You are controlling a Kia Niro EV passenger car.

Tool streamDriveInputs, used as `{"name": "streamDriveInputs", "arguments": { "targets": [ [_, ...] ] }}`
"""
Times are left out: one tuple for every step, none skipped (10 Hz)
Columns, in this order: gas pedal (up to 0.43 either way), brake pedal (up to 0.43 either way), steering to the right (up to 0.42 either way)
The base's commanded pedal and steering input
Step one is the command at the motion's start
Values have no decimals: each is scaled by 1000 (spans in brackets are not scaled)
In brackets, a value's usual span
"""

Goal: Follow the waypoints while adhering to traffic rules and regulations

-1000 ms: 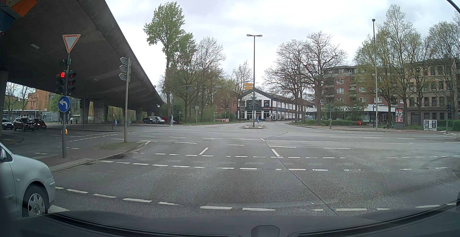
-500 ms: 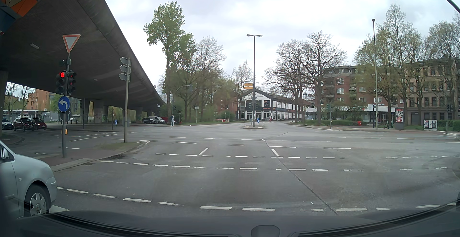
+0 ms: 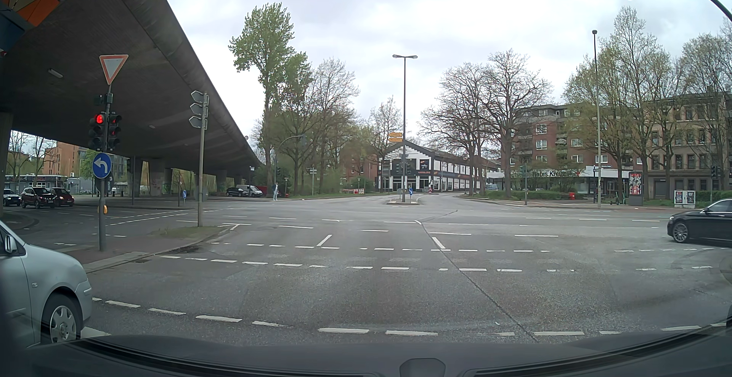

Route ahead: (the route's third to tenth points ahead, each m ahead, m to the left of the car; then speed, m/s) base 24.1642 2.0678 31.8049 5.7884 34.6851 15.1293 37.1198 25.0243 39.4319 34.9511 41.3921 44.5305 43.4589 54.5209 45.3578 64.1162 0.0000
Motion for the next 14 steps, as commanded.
{"name": "streamDriveInputs", "arguments": {
  "targets": [
    [0,280,-11],
    [0,280,-11],
    [0,280,-11],
    [0,280,-11],
    [0,280,-11],
    [0,280,-11],
    [0,280,-11],
    [0,280,-11],
    [0,280,-11],
    [0,280,-11],
    [0,280,-11],
    [0,280,-11],
    [0,280,-11],
    [0,280,-11]
  ]
}}
